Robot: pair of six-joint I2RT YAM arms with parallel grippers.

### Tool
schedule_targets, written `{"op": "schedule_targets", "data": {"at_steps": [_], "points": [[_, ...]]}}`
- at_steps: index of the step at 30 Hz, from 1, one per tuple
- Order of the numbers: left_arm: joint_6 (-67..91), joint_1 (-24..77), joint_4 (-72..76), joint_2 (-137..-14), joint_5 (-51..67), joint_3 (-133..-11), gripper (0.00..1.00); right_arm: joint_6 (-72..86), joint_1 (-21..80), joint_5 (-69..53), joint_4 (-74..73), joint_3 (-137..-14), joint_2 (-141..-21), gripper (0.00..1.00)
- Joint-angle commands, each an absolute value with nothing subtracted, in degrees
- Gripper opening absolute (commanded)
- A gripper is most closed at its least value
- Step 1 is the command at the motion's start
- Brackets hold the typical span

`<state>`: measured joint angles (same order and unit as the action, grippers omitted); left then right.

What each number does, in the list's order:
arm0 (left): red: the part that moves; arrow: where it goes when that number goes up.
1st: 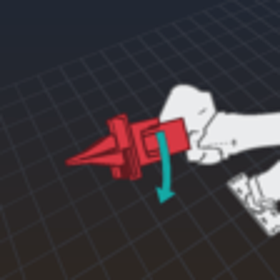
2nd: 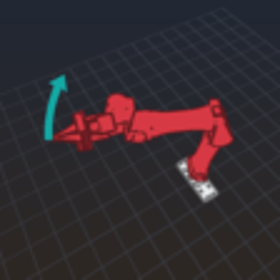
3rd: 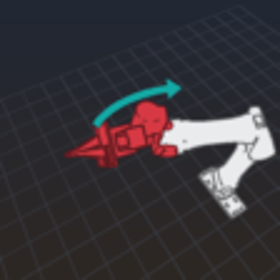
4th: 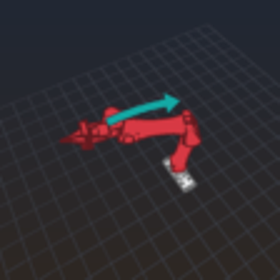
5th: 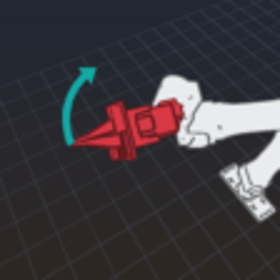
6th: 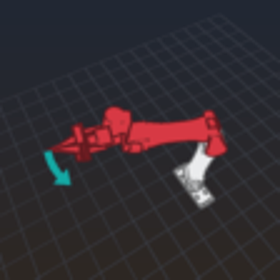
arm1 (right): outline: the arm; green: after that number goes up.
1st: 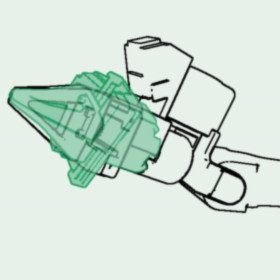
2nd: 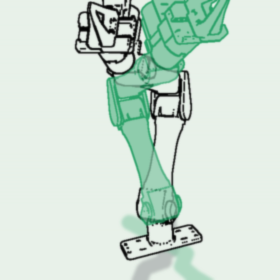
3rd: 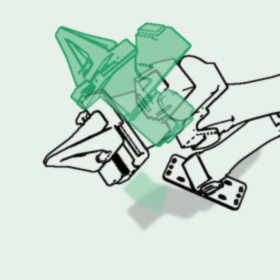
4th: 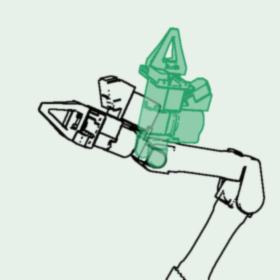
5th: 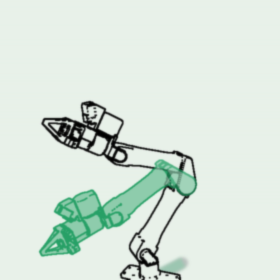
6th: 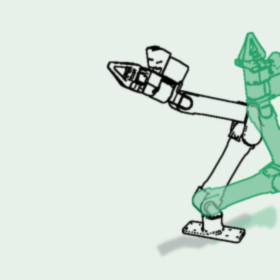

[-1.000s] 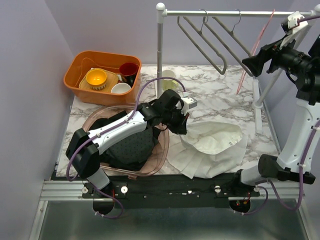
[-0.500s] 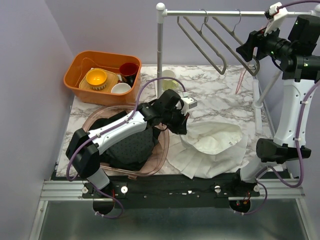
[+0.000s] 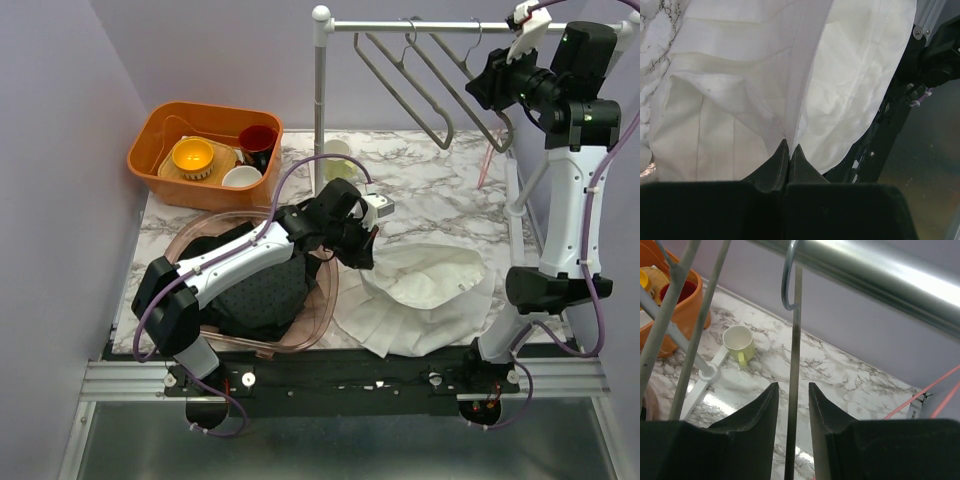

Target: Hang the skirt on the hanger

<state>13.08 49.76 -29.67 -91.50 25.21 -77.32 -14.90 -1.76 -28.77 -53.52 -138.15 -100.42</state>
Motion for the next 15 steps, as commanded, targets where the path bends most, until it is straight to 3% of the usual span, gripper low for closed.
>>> {"op": "schedule_targets", "data": {"at_steps": [1,5,10,15], "points": [[12.7,49.5,-29.8,-92.0,28.2,-77.5,0.00,-14.6,-0.2,-26.4,-52.2,-140.3,-102.2,0.31],[12.8,49.5,-29.5,-91.2,28.0,-77.4,0.00,-14.6,-0.1,-26.0,-52.1,-141.2,-102.9,0.23],[12.9,49.5,-29.6,-91.6,28.4,-77.4,0.00,-14.1,-0.1,-27.1,-52.2,-141.5,-103.4,0.02],[12.9,49.5,-29.3,-91.2,28.5,-77.3,0.00,-13.5,-0.2,-27.0,-50.8,-142.1,-100.8,0.01]]}}
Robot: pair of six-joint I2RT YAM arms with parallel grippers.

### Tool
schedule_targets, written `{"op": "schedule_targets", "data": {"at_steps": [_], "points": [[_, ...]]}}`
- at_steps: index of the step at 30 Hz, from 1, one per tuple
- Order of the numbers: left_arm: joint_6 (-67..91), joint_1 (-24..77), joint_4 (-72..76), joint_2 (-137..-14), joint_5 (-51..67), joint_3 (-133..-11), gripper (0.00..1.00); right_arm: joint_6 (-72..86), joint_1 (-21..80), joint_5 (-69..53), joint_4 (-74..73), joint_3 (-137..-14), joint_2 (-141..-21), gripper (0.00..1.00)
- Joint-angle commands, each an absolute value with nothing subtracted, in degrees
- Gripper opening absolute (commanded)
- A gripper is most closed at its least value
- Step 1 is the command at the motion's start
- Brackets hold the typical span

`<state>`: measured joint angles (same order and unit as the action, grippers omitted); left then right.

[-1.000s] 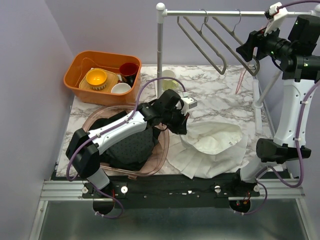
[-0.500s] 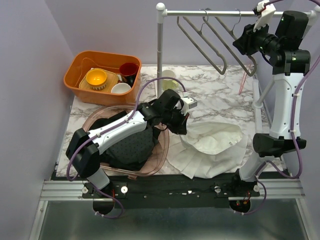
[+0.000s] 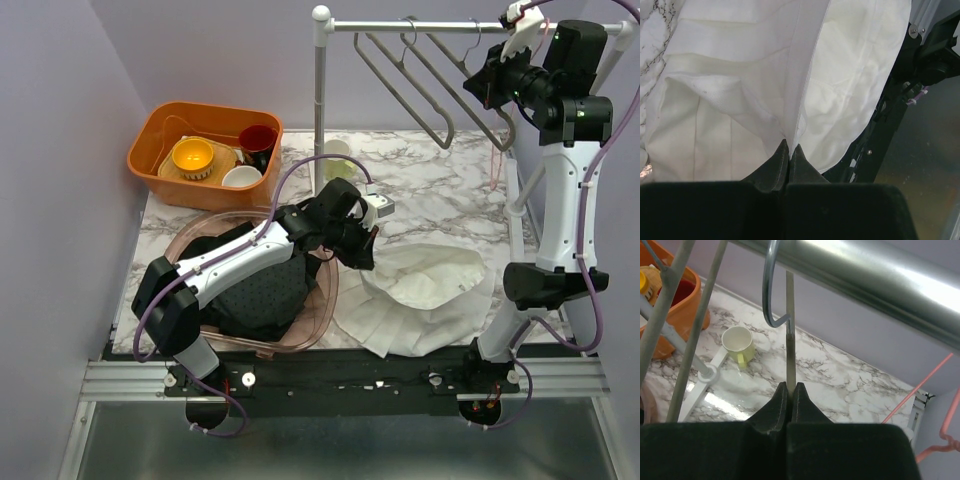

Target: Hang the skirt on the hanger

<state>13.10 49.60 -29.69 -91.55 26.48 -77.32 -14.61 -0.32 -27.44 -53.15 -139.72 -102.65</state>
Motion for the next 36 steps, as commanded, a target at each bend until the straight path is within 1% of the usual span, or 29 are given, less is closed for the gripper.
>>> {"op": "schedule_targets", "data": {"at_steps": [1,12,14,19,20,26,28,33,34,36], "points": [[12.9,49.5,-29.2,-91.2,28.6,-77.3,0.00,-13.4,-0.2,-27.1,-50.5,-142.0,-99.4,0.01],[12.8,49.5,-28.7,-90.6,28.3,-77.1,0.00,-13.5,-0.1,-28.7,-50.8,-136.4,-91.3,0.01],[12.7,49.5,-28.7,-90.3,28.0,-77.0,0.00,-14.1,-0.1,-28.1,-51.1,-132.6,-89.2,0.00],[12.3,49.5,-28.8,-89.2,27.2,-76.9,0.00,-17.1,-0.2,-22.4,-49.8,-119.6,-76.3,0.01],[12.4,49.5,-28.7,-88.9,27.2,-76.8,0.00,-17.4,-0.2,-21.7,-49.5,-115.3,-74.5,0.00],[12.4,49.5,-28.7,-88.9,27.4,-76.8,0.00,-19.2,-0.3,-19.7,-52.0,-109.4,-66.2,0.01],[12.0,49.5,-28.7,-88.5,26.8,-76.5,0.00,-19.9,-0.4,-18.3,-52.6,-105.5,-63.4,0.00],[11.7,49.5,-29.9,-87.9,25.9,-77.3,0.00,-22.1,-0.6,-12.8,-54.3,-95.6,-51.6,0.01],[11.8,49.5,-30.1,-87.8,25.6,-77.3,0.00,-22.1,-0.7,-11.3,-54.7,-91.3,-49.9,0.01],[12.0,49.4,-30.7,-88.0,25.4,-77.7,0.00,-22.4,-0.8,-10.4,-54.9,-87.1,-44.5,0.01]]}}
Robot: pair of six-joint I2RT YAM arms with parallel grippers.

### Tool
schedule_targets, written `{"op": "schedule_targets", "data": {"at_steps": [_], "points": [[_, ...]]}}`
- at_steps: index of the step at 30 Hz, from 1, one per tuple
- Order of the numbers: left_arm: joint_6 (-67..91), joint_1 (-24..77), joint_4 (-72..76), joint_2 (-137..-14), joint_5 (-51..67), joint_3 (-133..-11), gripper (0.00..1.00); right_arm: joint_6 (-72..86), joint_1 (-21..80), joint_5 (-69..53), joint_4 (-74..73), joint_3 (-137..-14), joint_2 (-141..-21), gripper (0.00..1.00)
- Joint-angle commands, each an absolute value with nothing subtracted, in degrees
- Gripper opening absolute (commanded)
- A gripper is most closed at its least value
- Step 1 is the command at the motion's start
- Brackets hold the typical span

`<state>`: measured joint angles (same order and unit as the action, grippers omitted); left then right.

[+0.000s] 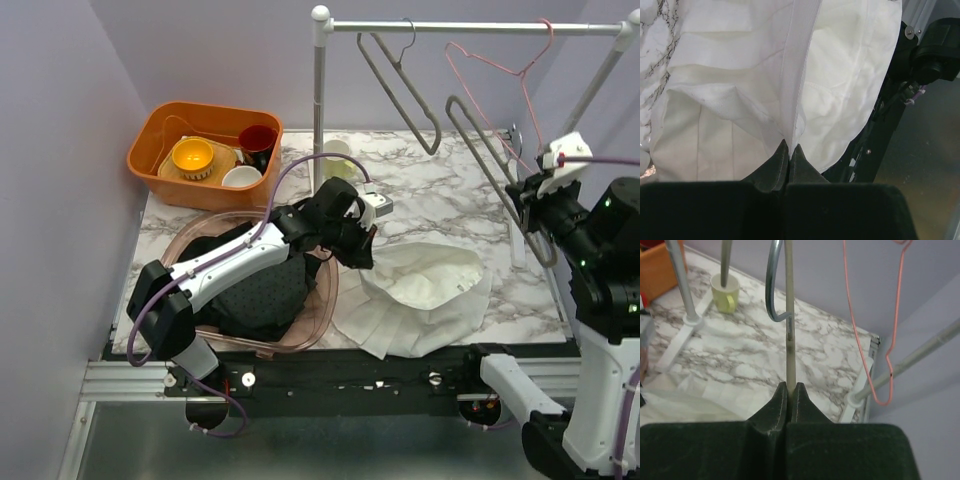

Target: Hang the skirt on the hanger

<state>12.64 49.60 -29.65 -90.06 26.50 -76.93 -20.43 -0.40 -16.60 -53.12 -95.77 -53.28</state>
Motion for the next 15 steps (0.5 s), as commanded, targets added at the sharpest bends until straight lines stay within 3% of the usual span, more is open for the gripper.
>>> {"op": "schedule_targets", "data": {"at_steps": [1,6,15], "points": [[12.1,49.4,-30.9,-87.9,25.2,-77.9,0.00,-22.8,-0.8,-9.4,-55.2,-83.5,-43.0,0.00],[14.5,48.7,-32.1,-88.8,23.1,-78.9,0.00,-24.4,-1.0,-9.4,-58.9,-76.4,-35.3,0.01],[17.8,46.8,-35.6,-93.2,20.4,-86.1,0.00,-31.9,-1.0,-28.3,-69.8,-72.2,-29.1,0.00]]}}
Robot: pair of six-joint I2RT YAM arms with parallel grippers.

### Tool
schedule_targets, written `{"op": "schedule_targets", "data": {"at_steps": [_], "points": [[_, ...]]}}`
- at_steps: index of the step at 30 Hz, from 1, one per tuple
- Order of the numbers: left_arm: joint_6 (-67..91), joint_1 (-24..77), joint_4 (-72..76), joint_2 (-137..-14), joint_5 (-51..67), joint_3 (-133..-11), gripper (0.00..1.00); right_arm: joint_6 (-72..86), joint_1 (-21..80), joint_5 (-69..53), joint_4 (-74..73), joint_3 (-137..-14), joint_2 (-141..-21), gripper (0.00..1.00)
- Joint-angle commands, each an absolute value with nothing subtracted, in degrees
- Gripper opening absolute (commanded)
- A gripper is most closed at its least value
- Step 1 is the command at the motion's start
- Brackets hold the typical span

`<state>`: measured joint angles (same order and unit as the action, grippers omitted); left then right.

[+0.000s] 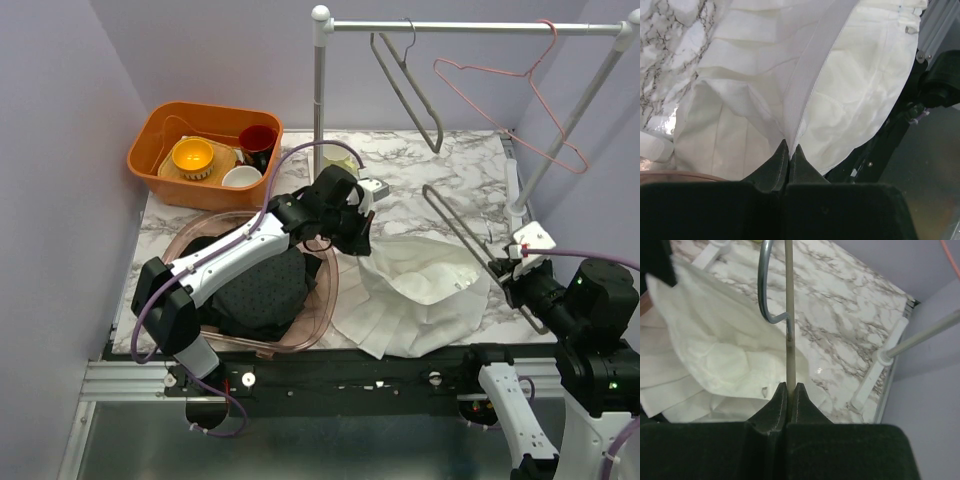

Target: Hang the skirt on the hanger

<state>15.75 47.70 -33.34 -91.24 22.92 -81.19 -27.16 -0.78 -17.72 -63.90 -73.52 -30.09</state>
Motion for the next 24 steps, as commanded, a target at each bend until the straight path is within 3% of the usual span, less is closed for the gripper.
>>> {"op": "schedule_targets", "data": {"at_steps": [1,10,24], "points": [[18.3,46.5,-35.9,-93.5,19.9,-86.7,0.00,-32.9,-1.0,-30.8,-71.1,-72.1,-29.0,0.01],[18.5,45.3,-38.1,-96.2,18.5,-91.0,0.00,-40.0,-1.0,-39.5,-76.7,-68.7,-30.1,0.01],[15.6,45.4,-41.3,-91.7,22.1,-90.4,0.00,-49.9,-1.0,-41.5,-74.4,-62.4,-36.9,0.01]]}}
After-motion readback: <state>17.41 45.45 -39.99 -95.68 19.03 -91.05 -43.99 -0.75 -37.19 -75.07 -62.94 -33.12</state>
